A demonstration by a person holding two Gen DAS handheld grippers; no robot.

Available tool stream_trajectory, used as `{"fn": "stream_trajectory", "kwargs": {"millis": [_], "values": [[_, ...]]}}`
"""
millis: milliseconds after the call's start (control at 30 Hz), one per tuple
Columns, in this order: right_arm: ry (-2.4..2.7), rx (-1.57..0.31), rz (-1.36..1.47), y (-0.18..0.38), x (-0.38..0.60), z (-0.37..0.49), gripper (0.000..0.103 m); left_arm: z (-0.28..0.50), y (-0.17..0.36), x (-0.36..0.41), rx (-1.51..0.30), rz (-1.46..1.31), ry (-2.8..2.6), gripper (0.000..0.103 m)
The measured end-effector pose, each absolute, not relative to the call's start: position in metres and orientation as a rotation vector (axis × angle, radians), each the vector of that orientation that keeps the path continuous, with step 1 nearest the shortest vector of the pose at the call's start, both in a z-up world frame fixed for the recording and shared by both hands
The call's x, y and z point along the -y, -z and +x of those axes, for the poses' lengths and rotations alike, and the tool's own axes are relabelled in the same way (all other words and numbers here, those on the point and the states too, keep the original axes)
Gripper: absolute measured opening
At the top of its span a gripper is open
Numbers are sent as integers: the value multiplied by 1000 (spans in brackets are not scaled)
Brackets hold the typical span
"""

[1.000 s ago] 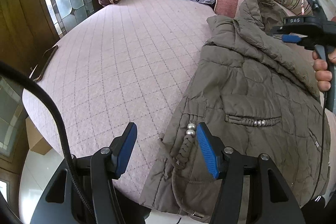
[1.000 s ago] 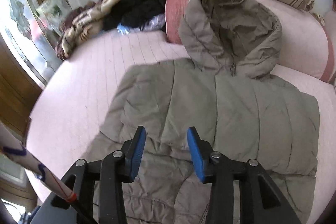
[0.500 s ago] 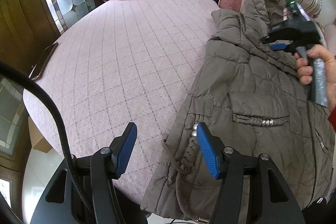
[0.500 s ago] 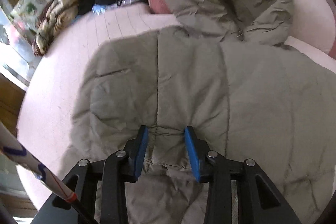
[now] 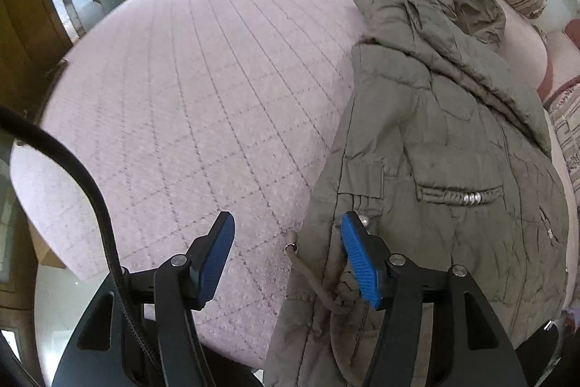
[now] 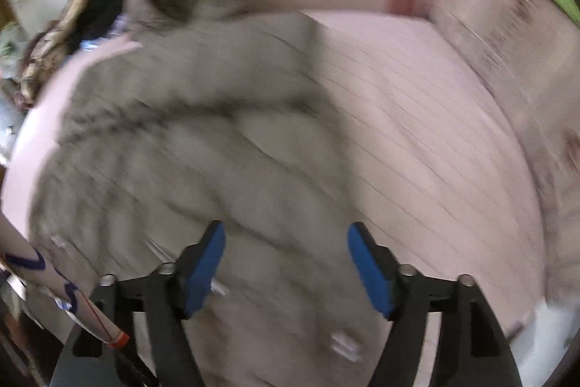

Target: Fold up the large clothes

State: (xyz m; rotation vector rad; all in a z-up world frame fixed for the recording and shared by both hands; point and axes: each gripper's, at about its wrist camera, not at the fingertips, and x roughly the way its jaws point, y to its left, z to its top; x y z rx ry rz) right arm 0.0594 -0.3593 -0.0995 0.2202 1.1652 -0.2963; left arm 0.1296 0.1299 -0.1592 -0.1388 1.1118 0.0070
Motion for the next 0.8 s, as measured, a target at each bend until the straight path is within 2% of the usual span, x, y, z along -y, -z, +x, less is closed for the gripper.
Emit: {"fn": "stream_trajectory", "kwargs": {"millis": [200, 267, 300, 333, 400, 500, 633, 667, 733, 800], "values": [[325, -1220, 349, 146, 380, -5, 79, 134, 173, -141, -1152, -284, 43, 61], [276, -1212, 405, 154, 380, -11, 52, 132, 177, -141, -1158, -316, 51, 56], [267, -1210, 433, 157, 379, -12, 33, 131, 181, -141, -1171, -327, 57, 51], [288, -1201, 437, 155, 380, -13, 27, 129, 183, -138, -1179, -324, 53, 49], [313, -1204, 434, 155, 384, -14, 23, 125, 181, -129, -1186, -288, 58, 36], [355, -1204, 421, 155, 387, -14, 23, 116, 176, -111, -1185, -192, 31, 34], [396, -1161, 335, 134, 369, -22, 36, 104, 154, -107, -1149, -111, -42, 35], [402, -1146, 321, 127, 364, -25, 38, 99, 143, -108, -1129, -99, -53, 37], [367, -1084, 296, 101, 350, -34, 48, 89, 118, -109, -1059, -79, -66, 45], [314, -1046, 291, 79, 336, -35, 56, 84, 94, -108, -984, -77, -69, 57]]}}
